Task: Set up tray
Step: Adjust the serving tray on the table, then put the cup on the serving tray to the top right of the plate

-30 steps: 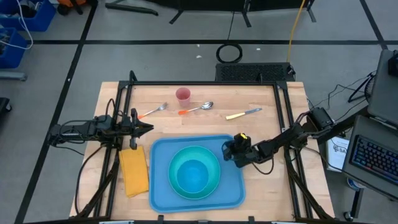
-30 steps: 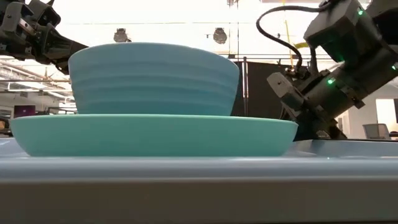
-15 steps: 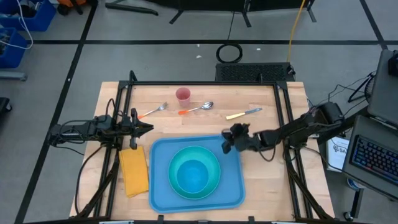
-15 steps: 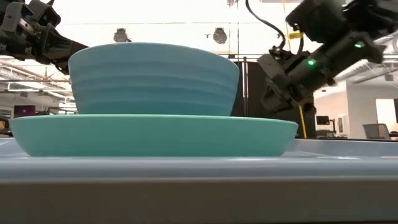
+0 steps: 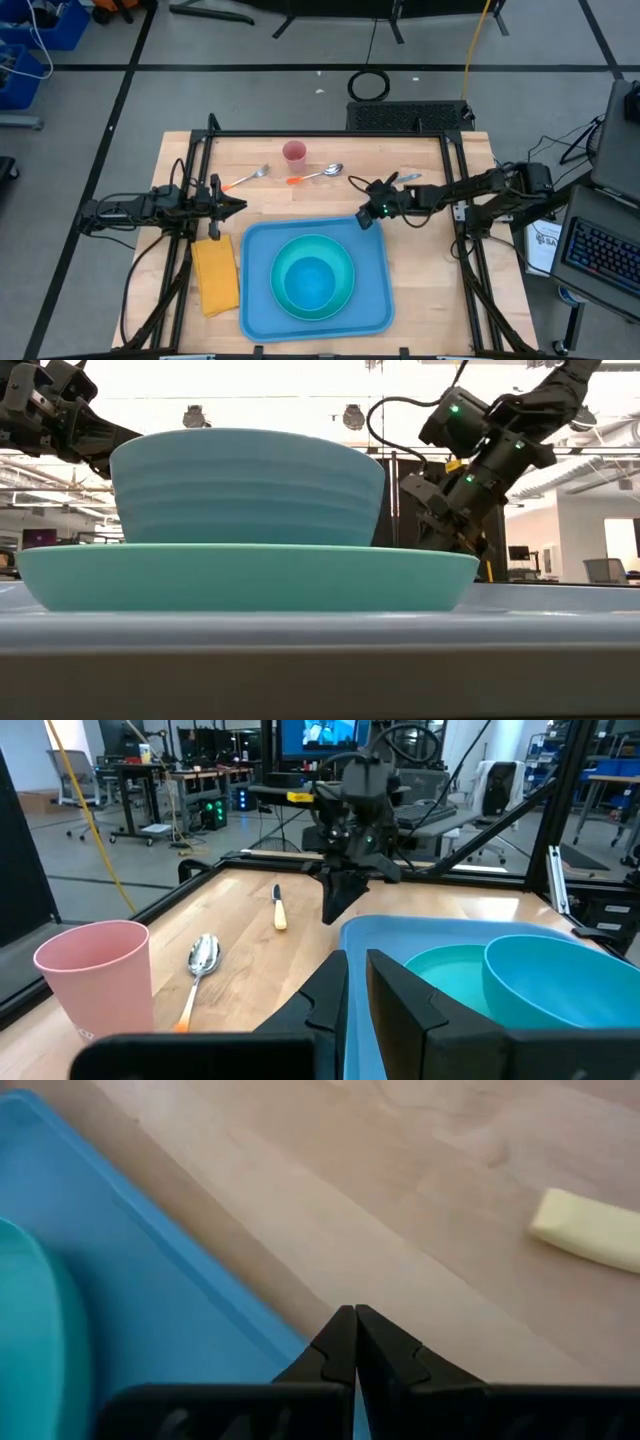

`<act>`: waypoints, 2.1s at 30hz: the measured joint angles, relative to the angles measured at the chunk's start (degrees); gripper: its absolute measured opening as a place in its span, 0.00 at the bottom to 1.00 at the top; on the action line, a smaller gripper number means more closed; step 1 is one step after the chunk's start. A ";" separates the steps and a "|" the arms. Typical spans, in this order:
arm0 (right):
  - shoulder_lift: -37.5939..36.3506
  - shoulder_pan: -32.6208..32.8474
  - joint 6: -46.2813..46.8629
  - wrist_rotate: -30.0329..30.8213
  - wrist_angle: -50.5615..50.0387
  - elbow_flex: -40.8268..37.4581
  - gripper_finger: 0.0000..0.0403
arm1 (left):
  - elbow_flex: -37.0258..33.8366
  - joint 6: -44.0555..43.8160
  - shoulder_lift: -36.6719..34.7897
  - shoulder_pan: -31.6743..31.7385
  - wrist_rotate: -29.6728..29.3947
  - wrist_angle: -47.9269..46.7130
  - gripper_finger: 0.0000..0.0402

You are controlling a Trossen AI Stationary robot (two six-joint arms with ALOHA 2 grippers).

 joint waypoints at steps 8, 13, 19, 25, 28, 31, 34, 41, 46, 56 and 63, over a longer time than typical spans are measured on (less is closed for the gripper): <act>0.72 -1.42 0.83 -1.39 -5.45 1.46 0.00 | 0.00 0.13 0.00 0.00 0.00 0.00 0.12; 1.29 -1.47 1.77 -2.94 -6.40 1.53 0.00 | -0.01 0.11 0.00 0.00 0.00 0.19 0.12; 1.28 -1.23 2.64 -4.17 -7.11 1.50 0.00 | -0.02 0.11 0.00 0.00 0.00 0.32 0.12; 1.29 -1.23 3.80 -4.41 -8.78 1.48 0.00 | -0.02 0.07 -0.01 0.00 0.02 0.28 0.12; 1.27 -1.23 3.96 -4.92 -8.51 1.48 0.00 | -0.02 0.07 -0.02 0.00 0.02 0.28 0.12; 1.27 -1.23 4.34 -5.61 -8.53 1.48 0.00 | -0.02 0.07 -0.02 0.00 0.02 0.28 0.12; 1.27 -1.23 5.03 -6.69 -8.67 1.48 0.00 | -0.02 0.07 0.00 0.00 0.02 0.26 0.12; 1.27 -0.27 5.57 -5.98 -8.74 1.48 0.00 | -0.02 0.07 0.00 0.00 0.04 0.24 0.12; 0.76 -0.67 2.46 -3.01 -7.78 1.48 0.00 | -0.02 0.07 -0.01 0.00 0.04 0.22 0.12; -2.86 -7.15 -17.40 -3.86 13.35 1.65 0.00 | -0.02 0.56 0.00 0.00 -0.39 0.14 0.12; 0.06 -9.17 -26.61 -7.20 9.10 11.46 0.00 | -0.02 1.56 -0.01 0.00 -2.07 0.33 0.12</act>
